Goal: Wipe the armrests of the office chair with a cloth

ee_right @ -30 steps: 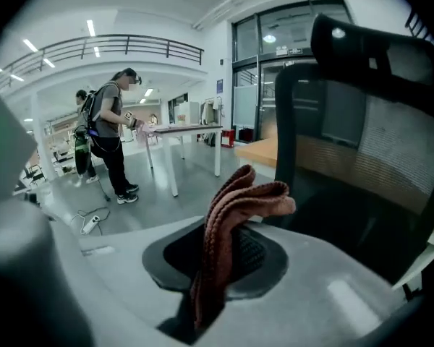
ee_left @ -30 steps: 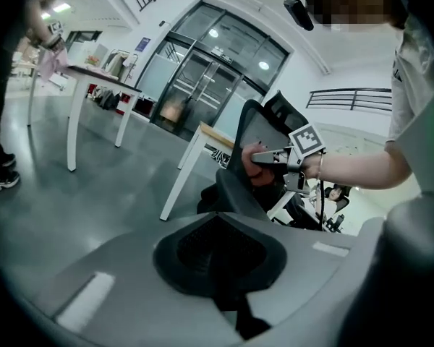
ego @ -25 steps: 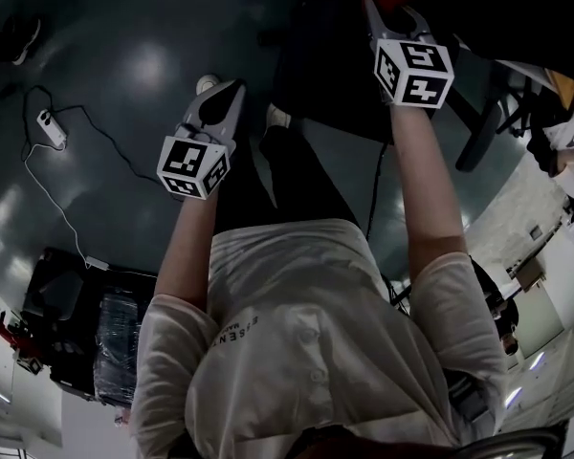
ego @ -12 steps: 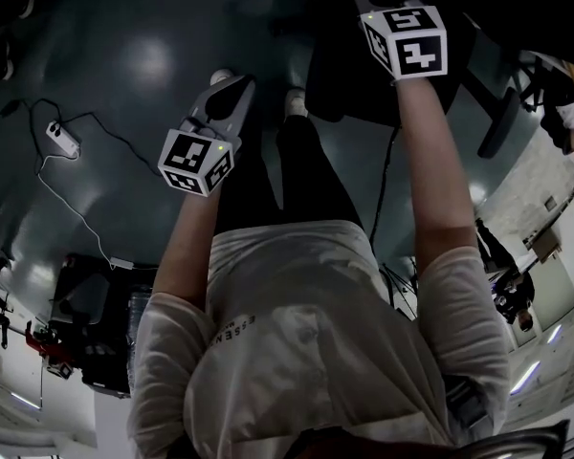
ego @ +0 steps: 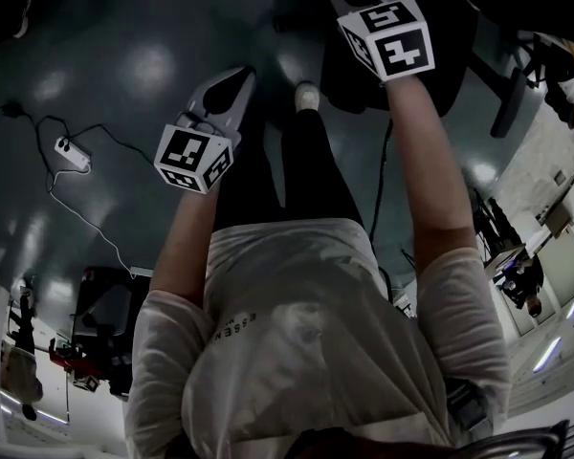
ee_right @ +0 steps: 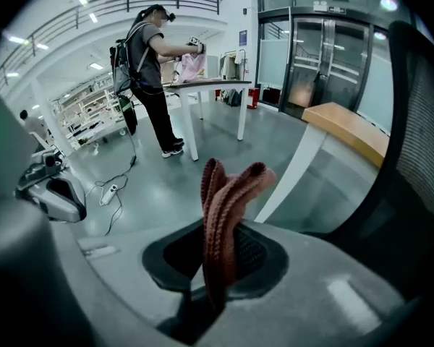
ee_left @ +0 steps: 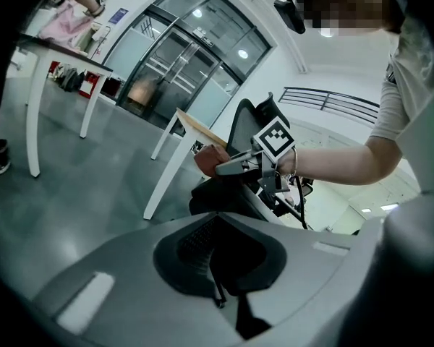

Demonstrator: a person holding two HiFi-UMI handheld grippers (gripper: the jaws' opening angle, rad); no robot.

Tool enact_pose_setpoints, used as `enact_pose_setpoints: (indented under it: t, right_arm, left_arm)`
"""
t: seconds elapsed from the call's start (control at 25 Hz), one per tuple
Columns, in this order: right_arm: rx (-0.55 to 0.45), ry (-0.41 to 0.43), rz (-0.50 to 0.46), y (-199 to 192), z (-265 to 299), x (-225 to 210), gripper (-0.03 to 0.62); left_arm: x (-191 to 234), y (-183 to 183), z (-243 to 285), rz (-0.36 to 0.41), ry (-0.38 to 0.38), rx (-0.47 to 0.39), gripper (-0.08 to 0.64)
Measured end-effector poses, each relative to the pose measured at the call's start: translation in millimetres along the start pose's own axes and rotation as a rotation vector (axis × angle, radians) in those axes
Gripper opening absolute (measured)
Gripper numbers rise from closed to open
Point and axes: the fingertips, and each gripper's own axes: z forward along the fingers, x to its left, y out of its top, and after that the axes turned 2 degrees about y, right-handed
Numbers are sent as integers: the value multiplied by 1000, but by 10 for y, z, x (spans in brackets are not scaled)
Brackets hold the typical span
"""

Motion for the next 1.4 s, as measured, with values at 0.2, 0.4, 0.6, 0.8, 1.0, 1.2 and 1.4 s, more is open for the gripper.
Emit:
enact_pose_setpoints:
  t: [0.2,0.4,0.6,0.8,1.0,1.2,1.4]
  right_arm:
    - [42,34,-54,-101,-29,470,46]
    - [54,18,-81,-233,-90,635,46]
    - [26,50,-12,-353,-211,794,46]
    - [-11,55,25,-511,-409,1015,46]
    - [-42,38,28,-688,-538,1280,46]
    - [-49,45,55,-885,-649,1532,46]
    - [-71,74,108,-1087,-813,1727,46]
  left_arm:
    - [21,-43,-116,25,-40,23,17]
    - [1,-71,-160,29,-33,8,17]
    - [-101,-190,-266,8,-29,-16,17]
    - [-339,-390,-382,0,-35,-27,17]
    - [-558,-637,-533,20,-58,-6,17]
    - [-625,-754,-641,9,-34,-20,17]
    - [-805,-785,-712,33,-37,-17,17]
